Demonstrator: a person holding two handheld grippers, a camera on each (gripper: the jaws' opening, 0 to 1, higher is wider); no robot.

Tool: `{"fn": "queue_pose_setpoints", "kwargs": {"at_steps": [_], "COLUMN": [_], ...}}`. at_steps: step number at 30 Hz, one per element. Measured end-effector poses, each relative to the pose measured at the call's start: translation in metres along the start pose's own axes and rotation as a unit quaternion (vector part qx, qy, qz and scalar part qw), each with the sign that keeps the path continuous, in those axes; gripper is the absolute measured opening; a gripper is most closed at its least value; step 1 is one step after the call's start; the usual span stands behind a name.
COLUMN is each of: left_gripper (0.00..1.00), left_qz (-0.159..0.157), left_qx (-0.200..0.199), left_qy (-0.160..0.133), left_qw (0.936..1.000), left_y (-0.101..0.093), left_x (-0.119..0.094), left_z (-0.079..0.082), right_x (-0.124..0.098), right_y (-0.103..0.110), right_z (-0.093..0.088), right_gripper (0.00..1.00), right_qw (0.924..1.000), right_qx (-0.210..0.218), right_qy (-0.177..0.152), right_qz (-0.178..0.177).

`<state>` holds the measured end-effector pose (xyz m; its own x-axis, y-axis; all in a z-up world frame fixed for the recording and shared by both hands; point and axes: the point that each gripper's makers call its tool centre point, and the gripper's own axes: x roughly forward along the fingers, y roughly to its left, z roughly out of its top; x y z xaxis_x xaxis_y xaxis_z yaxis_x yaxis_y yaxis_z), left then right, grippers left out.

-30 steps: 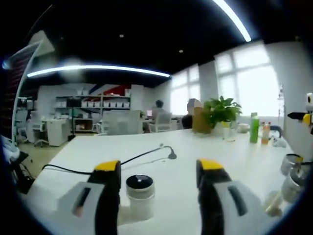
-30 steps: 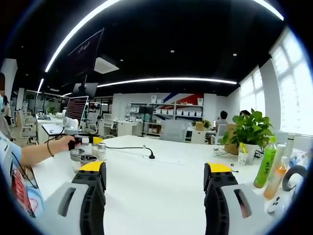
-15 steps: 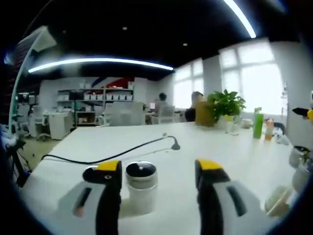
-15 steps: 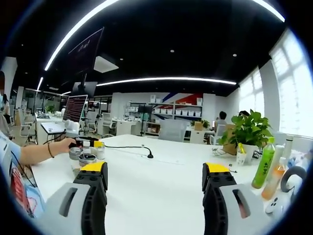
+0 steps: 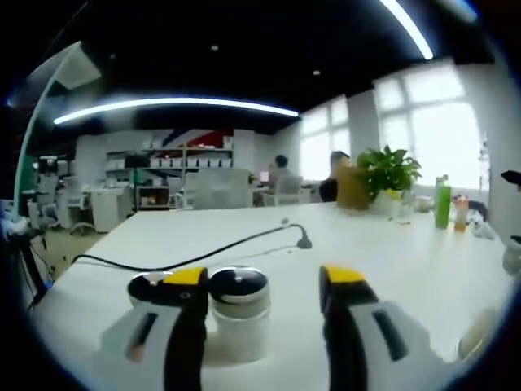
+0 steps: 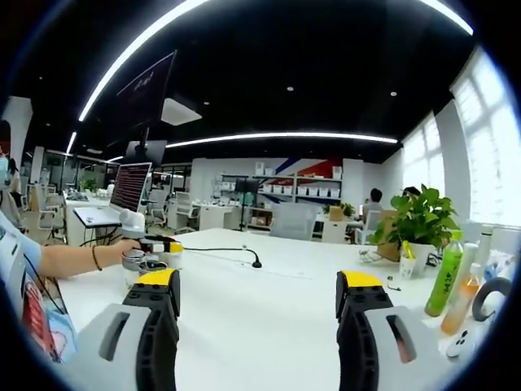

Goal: Rotate the seasoning bottle until the label or dispensing opening points toward the visible target arrow and the bottle remains upright within the marked orientation range

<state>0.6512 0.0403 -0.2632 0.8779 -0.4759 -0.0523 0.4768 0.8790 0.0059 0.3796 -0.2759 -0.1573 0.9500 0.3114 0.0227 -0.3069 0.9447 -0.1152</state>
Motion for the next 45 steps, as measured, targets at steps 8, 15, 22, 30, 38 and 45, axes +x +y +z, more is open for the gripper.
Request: {"fn": "queue_pose_setpoints", "kwargs": {"at_steps": [8, 15, 22, 30, 38, 45], "left_gripper": [0.51, 0.49, 0.45, 0.37, 0.36, 0.35], "left_qz": [0.029, 0.045, 0.051, 0.052, 0.041, 0.035], "left_qx": [0.006, 0.016, 0.016, 0.025, 0.014, 0.000], "left_qy": [0.011, 0.016, 0.017, 0.014, 0.004, -0.006], "left_qw": [0.9995, 0.9987, 0.9984, 0.9982, 0.9990, 0.9994], "left_y": [0.005, 0.012, 0.014, 0.019, 0.024, 0.029], "left_x": [0.006, 0.013, 0.019, 0.022, 0.025, 0.026], "left_z": [-0.007, -0.010, -0.016, -0.016, -0.013, -0.011], "right_x": [0.000, -0.001, -0.002, 0.000, -0.002, -0.001], "right_y": [0.000, 0.000, 0.001, 0.000, -0.004, -0.004], "right_z": [-0.001, 0.001, 0.005, -0.001, 0.001, -0.001], "right_gripper": [0.80, 0.76, 0.73, 0.72, 0.72, 0.72], "right_qw": [1.0000, 0.9999, 0.9997, 0.9999, 0.9998, 0.9999], "right_qx": [-0.002, -0.008, -0.015, -0.012, -0.019, -0.016], "right_qy": [0.001, -0.006, -0.017, -0.003, -0.005, -0.001], "right_qz": [0.003, 0.005, 0.008, 0.008, -0.001, 0.000]}}
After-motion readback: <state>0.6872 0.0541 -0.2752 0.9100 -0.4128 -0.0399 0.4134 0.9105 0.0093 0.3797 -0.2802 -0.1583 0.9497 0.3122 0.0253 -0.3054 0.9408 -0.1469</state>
